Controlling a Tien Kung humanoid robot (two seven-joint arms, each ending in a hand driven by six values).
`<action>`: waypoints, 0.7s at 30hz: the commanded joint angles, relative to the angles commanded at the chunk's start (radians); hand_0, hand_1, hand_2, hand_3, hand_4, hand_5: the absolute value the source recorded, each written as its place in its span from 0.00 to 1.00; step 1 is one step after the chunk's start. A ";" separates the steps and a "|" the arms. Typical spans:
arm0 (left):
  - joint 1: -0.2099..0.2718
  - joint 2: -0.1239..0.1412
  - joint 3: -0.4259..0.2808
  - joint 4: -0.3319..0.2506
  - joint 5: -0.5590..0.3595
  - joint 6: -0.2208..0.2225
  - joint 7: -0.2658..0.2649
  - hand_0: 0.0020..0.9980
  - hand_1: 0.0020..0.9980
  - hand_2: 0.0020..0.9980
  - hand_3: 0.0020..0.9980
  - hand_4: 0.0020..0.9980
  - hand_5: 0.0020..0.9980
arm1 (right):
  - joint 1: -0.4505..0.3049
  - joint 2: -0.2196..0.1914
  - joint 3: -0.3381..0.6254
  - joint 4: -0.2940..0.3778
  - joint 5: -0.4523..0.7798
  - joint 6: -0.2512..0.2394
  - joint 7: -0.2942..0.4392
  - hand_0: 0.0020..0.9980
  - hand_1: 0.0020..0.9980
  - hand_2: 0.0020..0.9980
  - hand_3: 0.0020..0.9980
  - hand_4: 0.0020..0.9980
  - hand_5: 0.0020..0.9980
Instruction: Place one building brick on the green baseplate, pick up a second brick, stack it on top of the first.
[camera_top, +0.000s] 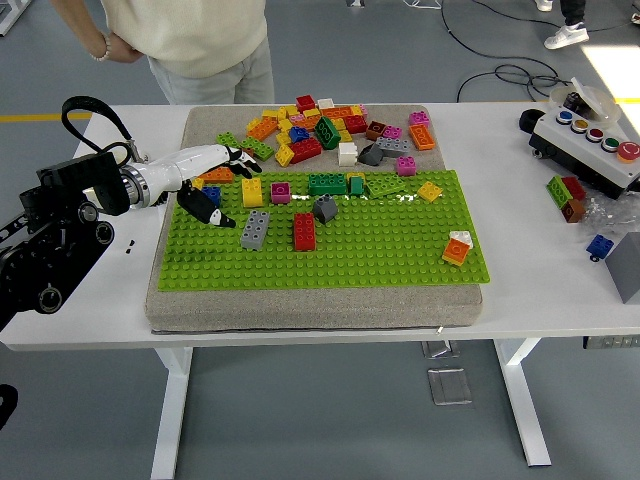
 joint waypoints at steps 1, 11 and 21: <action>-0.002 -0.003 0.007 0.007 0.002 0.003 -0.002 0.86 0.81 0.78 0.82 0.99 0.03 | 0.000 0.000 -0.001 0.000 0.000 0.000 0.000 0.76 0.69 0.73 0.75 1.00 0.50; -0.016 -0.029 0.047 0.055 0.007 0.018 -0.006 0.87 0.82 0.80 0.82 0.99 0.04 | 0.002 0.001 -0.008 0.000 0.002 0.000 -0.001 0.76 0.69 0.73 0.75 1.00 0.50; -0.025 -0.056 0.062 0.086 0.006 0.035 -0.007 0.87 0.82 0.80 0.82 0.99 0.03 | 0.002 0.002 -0.011 0.000 0.003 0.000 -0.002 0.76 0.69 0.73 0.75 1.00 0.50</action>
